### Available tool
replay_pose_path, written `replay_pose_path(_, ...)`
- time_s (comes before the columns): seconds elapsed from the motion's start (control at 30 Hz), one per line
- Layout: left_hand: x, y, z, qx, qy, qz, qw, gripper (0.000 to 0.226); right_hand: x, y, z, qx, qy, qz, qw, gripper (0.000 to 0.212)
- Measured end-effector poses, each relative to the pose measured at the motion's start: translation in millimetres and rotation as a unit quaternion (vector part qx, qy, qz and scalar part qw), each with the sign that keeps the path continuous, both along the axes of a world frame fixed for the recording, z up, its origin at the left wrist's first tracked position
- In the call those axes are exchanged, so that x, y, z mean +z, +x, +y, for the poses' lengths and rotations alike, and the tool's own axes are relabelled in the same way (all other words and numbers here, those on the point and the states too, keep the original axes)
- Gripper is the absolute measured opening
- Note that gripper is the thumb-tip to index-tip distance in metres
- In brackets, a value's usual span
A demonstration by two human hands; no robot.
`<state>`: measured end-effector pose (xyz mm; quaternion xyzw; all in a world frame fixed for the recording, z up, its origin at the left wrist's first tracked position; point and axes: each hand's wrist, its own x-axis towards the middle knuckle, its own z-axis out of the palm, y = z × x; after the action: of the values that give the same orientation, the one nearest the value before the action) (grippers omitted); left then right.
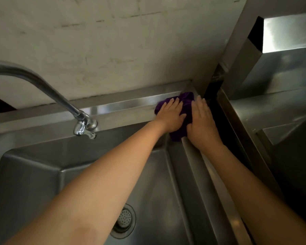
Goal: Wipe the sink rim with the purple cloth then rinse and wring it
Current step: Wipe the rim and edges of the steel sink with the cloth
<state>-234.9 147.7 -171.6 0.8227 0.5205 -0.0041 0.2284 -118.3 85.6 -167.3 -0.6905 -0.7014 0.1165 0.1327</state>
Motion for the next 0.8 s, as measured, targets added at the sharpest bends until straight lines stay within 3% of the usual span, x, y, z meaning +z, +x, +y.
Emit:
replay_pose_path(0.1, 9, -23, -10, 0.040, 0.047, -0.063, 0.996, 0.049, 0, -16, 10, 0.054, 0.007, 0.048, 0.997, 0.064)
replay_pose_path(0.23, 4, -69, -76, 0.171, 0.152, -0.084, 0.970, 0.053, -13, -25, 20, 0.072, -0.039, -0.076, 0.994, 0.075)
replay_pose_path(0.33, -11, -103, -114, 0.227, 0.159, -0.037, 0.960, 0.062, -20, -33, 24, 0.062, 0.028, -0.105, 0.992, 0.065)
replay_pose_path(0.47, -25, -141, -118, 0.290, 0.139, 0.020, 0.947, 0.069, -20, -38, 36, 0.016, 0.079, -0.043, 0.996, 0.035)
replay_pose_path(0.6, -32, -163, -118, 0.272, 0.128, 0.077, 0.951, 0.073, -8, -59, 44, -0.016, 0.118, 0.097, 0.988, 0.027)
replay_pose_path(0.7, -30, -166, -116, 0.261, 0.124, 0.062, 0.955, 0.076, -4, -104, 42, 0.061, 0.165, 0.134, 0.975, 0.030)
replay_pose_path(0.8, -26, -171, -114, 0.249, 0.113, 0.067, 0.960, 0.077, -7, -148, 44, 0.192, 0.077, 0.068, 0.976, 0.049)
